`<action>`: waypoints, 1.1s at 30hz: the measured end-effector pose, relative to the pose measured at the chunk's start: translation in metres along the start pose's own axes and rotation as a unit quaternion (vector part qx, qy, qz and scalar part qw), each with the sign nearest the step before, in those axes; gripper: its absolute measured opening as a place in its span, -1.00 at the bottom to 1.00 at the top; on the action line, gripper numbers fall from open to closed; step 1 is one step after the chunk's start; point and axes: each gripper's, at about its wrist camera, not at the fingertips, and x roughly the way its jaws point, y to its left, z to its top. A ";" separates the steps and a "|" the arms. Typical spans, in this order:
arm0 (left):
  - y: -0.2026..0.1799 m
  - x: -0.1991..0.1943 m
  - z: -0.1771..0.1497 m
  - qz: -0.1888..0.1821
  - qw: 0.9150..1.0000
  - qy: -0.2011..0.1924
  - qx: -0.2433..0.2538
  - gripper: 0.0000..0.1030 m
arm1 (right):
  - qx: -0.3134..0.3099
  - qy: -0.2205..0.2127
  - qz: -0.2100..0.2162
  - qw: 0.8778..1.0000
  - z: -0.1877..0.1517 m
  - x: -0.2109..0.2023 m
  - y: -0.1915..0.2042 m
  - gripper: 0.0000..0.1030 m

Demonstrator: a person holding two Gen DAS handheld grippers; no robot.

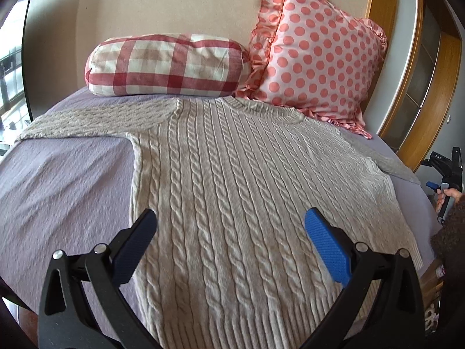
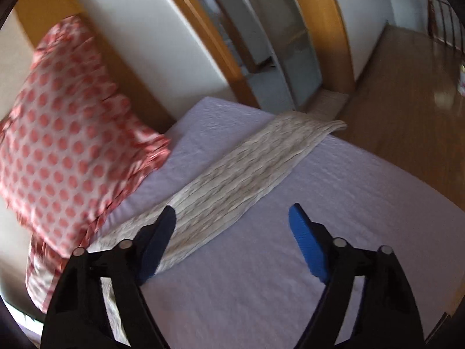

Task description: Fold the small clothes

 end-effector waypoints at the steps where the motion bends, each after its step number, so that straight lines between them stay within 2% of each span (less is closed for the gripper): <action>1: 0.000 0.001 0.005 0.008 1.000 -0.004 0.006 0.97 | 0.033 0.005 0.000 0.999 0.011 0.012 -0.013 0.27; 4: 0.005 0.003 0.017 0.027 0.999 -0.011 0.012 0.97 | 0.118 0.005 -0.016 0.993 0.032 0.042 -0.045 0.09; 6: 0.011 0.005 0.024 0.031 0.999 -0.013 0.006 0.97 | 0.138 -0.004 -0.024 0.990 0.039 0.053 -0.055 -0.01; 9: 0.024 0.008 0.034 0.026 0.999 -0.019 -0.013 0.97 | 0.149 -0.021 -0.027 0.988 0.047 0.062 -0.059 -0.03; 11: 0.034 0.011 0.038 0.023 0.999 -0.021 -0.031 0.97 | 0.153 -0.030 -0.026 0.987 0.051 0.069 -0.062 -0.25; 12: 0.040 0.013 0.039 0.021 0.999 -0.020 -0.042 0.97 | 0.154 -0.030 -0.025 0.987 0.050 0.073 -0.064 -0.66; 13: 0.046 0.015 0.040 0.021 0.998 -0.017 -0.053 0.97 | 0.158 -0.026 -0.019 0.987 0.049 0.078 -0.067 -0.82; 15: 0.059 0.018 0.042 0.020 0.997 -0.009 -0.074 0.97 | 0.145 -0.040 -0.015 0.989 0.049 0.073 -0.064 -0.83; 16: 0.067 0.019 0.042 0.017 0.996 -0.007 -0.085 0.97 | 0.119 -0.054 -0.017 0.991 0.051 0.065 -0.055 -0.84; 18: 0.082 0.015 0.043 0.005 0.995 -0.014 -0.099 0.97 | 0.044 -0.084 -0.004 0.995 0.052 0.041 -0.014 -0.84; 20: 0.098 0.010 0.047 -0.003 0.993 -0.026 -0.113 0.97 | -0.027 -0.105 0.043 0.993 0.046 0.014 0.041 -0.84; 22: 0.116 0.007 0.054 -0.004 0.991 -0.033 -0.131 0.97 | -0.086 -0.111 0.111 0.984 0.029 -0.012 0.102 -0.85; 24: 0.137 0.004 0.064 0.006 0.987 -0.040 -0.154 0.97 | -0.147 -0.097 0.183 0.967 -0.001 -0.031 0.168 -0.85; 26: 0.159 0.004 0.074 0.013 0.983 -0.045 -0.180 0.97 | -0.202 -0.064 0.246 0.946 -0.041 -0.038 0.230 -0.85; 29: 0.195 0.011 0.089 0.033 0.976 -0.037 -0.213 0.96 | -0.260 0.013 0.310 0.915 -0.114 -0.029 0.308 -0.85; 31: 0.219 0.019 0.096 0.048 0.970 -0.027 -0.237 0.95 | -0.288 0.070 0.322 0.899 -0.168 -0.010 0.346 -0.85; 33: 0.241 0.028 0.097 0.054 0.962 -0.014 -0.266 0.88 | -0.343 0.144 0.304 0.877 -0.231 0.016 0.379 -0.85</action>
